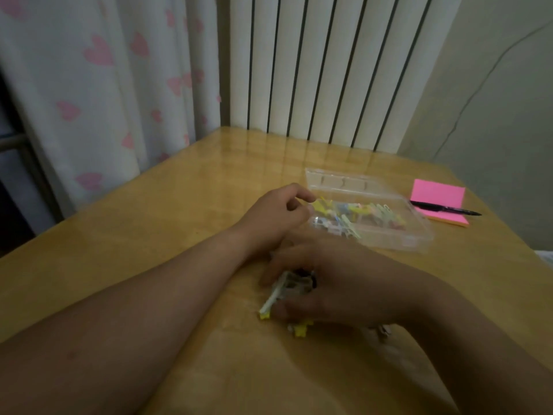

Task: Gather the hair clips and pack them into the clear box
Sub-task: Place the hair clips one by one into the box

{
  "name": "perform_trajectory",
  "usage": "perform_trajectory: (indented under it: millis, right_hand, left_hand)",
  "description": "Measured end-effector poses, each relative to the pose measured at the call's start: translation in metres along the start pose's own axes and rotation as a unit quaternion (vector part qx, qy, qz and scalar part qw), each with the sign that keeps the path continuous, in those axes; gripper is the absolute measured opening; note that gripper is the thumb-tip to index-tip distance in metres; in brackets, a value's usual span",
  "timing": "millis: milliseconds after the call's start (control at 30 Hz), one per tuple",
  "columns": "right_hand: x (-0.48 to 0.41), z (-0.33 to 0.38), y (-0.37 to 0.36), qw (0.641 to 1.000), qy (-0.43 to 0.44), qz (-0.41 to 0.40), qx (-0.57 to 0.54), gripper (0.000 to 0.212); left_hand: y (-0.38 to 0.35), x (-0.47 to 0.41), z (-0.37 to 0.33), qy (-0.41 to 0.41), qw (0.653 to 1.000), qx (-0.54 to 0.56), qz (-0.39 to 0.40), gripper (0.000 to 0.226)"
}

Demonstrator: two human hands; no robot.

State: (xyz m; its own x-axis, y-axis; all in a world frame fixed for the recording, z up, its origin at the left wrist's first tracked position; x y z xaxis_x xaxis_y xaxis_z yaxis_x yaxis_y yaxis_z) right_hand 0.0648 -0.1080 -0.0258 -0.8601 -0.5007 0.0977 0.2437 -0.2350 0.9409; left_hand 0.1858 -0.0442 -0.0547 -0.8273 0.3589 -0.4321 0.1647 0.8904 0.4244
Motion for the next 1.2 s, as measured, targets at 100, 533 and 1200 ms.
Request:
perform_trajectory:
  millis: [100,533,1200]
  right_hand:
    - [-0.001,0.007,-0.003,1.000,0.018,-0.005,0.023,0.022]
    - [-0.001,-0.039,0.040,0.956,-0.038,-0.129,-0.260,0.008]
    - [-0.003,-0.183,0.061,0.886,-0.341,-0.291,-0.118,0.008]
  left_hand:
    - [0.000,-0.001,0.002,-0.004,1.000,0.006,0.003,0.019]
    - [-0.003,-0.001,-0.001,-0.012,0.999,0.009,0.031,0.031]
    - [-0.006,-0.002,-0.001,-0.018,0.999,-0.026,0.027,0.018]
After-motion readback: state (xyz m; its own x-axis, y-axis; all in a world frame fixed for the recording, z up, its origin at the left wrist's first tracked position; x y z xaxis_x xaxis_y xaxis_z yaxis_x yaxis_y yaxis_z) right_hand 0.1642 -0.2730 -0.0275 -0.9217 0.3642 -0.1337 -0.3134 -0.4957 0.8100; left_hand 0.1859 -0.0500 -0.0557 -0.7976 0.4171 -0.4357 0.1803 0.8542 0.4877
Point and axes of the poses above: each hand's wrist, its own x-axis away from the middle knuckle, its own y-axis out of the back of the hand, z = x × y, the point moved 9 cm from there along -x, towards the middle knuckle, and after that the axes turned 12 degrees about -y, right-handed, at the moved point
